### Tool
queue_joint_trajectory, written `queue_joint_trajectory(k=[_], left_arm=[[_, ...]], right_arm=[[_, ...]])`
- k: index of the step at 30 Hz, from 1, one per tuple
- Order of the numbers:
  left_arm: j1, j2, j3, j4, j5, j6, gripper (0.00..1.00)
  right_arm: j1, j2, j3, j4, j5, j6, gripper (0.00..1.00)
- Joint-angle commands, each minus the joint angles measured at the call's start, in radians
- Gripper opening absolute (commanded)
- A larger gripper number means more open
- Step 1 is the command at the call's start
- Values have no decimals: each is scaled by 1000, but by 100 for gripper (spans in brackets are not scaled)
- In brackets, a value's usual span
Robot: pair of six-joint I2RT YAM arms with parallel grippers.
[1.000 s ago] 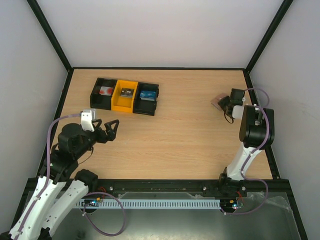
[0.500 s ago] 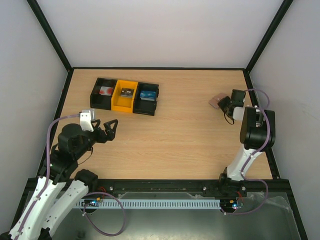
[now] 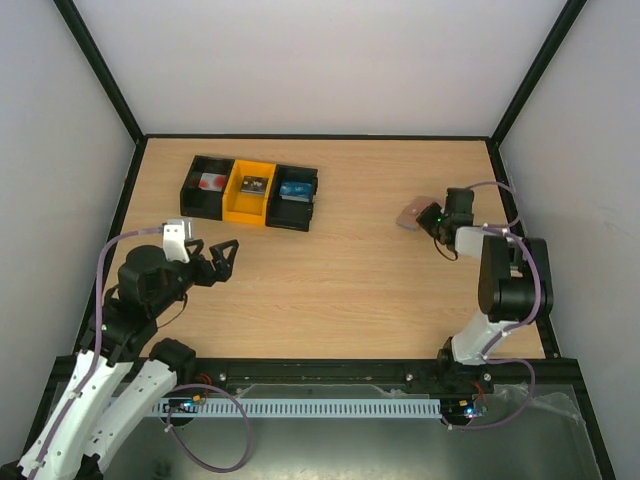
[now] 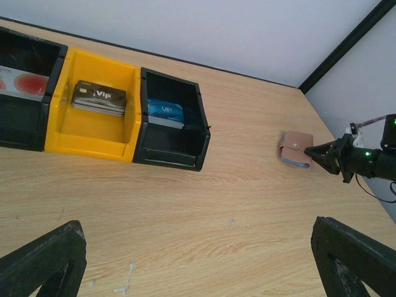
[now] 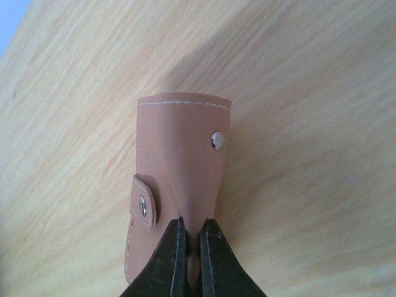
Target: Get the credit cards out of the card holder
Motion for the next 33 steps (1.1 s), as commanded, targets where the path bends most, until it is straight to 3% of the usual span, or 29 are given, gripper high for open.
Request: queue_joint_trajectory(k=[1,12,21,26,28,33], left_arm=[[4,23,30,-10,40,-1,100],[4,146,13,25,183,-113,94],[-44,199,-186,231,297,-207,82],[-132,253,-245,337,270,-276,79],[-183,281,-260,402,261,-300,74],[-332,379,-244,434,124,-325,70]], right_arm=[[80,-112,-80,-59,-22,-36,2],[368,-418,-287,-79,-57,-2,2],[698,-667,-406,1,-17,188,2],[848,-679,-386,30,39,262,2],[908,-649,-381,50,64,292,2],[1038,-527,-353,108,100,338,2]])
